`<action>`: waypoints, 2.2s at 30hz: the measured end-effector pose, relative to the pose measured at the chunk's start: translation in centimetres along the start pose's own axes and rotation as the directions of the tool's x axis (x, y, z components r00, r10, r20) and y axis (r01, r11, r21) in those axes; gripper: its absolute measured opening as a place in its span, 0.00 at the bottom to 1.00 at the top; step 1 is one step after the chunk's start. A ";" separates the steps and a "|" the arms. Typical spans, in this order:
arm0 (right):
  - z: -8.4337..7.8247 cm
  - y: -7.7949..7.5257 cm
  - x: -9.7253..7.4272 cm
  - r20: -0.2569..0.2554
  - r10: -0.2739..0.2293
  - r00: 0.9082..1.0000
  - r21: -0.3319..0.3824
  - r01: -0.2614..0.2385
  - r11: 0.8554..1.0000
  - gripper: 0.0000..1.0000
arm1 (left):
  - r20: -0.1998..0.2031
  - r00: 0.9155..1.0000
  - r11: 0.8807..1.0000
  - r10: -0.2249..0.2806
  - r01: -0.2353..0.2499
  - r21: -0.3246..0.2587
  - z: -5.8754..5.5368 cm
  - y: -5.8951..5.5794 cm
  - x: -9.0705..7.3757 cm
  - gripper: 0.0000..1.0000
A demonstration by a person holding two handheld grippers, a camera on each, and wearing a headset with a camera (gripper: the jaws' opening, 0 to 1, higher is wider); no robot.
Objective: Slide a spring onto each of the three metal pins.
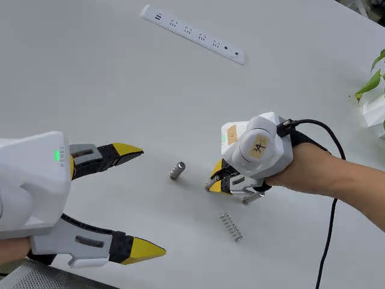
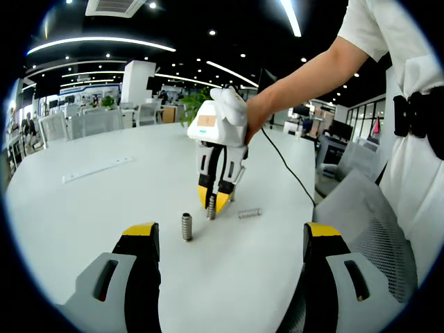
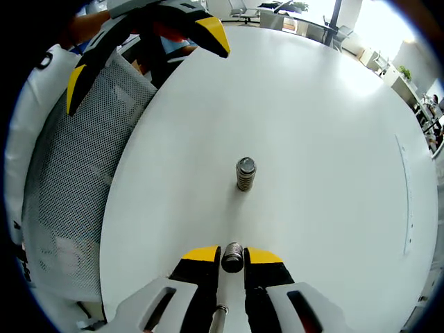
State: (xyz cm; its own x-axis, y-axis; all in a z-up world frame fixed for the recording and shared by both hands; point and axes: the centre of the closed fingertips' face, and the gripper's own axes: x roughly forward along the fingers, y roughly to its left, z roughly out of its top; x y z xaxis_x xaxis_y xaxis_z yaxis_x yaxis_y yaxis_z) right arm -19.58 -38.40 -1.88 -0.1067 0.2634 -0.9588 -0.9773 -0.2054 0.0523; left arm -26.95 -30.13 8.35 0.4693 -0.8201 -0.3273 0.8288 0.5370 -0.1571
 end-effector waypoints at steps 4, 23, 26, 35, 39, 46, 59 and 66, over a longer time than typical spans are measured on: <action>0.1 0.0 0.0 0.005 -0.001 1.000 0.005 0.001 1.000 0.13 | -0.003 1.000 1.000 0.000 0.000 0.004 0.0 0.0 0.0 0.84; 0.6 0.1 -3.4 0.105 -0.096 0.990 0.118 0.083 0.990 0.28 | -0.014 1.000 0.999 -0.013 0.013 0.031 0.4 -0.6 -0.2 0.83; 0.7 0.2 -4.1 0.133 -0.120 0.984 0.150 0.100 0.984 0.31 | -0.015 1.000 0.999 -0.013 0.013 0.036 0.5 -0.6 -0.4 0.83; 0.9 1.1 -6.1 0.210 -0.181 0.961 0.207 0.138 0.969 0.47 | -0.040 0.999 0.998 -0.013 0.015 0.057 0.4 -0.9 -1.0 0.83; 0.8 1.7 -6.9 0.249 -0.202 0.947 0.234 0.144 0.961 0.54 | -0.045 0.999 0.998 -0.010 0.012 0.056 0.6 -1.0 -1.1 0.82; -0.2 2.9 -8.5 0.330 -0.270 0.904 0.315 0.164 0.935 0.63 | -0.081 0.997 0.997 -0.020 0.027 0.078 0.6 -1.3 -0.9 0.81; -2.6 5.8 -11.1 0.432 -0.354 0.830 0.405 0.172 0.898 0.81 | -0.149 0.986 0.987 -0.070 0.091 0.136 1.4 -2.0 1.3 0.71; -4.0 7.3 -11.5 0.462 -0.368 0.807 0.429 0.160 0.889 0.88 | -0.242 0.964 0.967 -0.108 0.158 0.198 0.6 -2.8 4.0 0.61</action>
State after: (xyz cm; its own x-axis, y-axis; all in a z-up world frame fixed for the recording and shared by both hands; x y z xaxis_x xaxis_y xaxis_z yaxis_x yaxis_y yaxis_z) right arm -24.75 -46.66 8.39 0.1893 0.7235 -0.6639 -0.9645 0.2639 0.0126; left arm -27.21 -35.08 8.03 0.2893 -0.8011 -0.5239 0.9364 0.3505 -0.0189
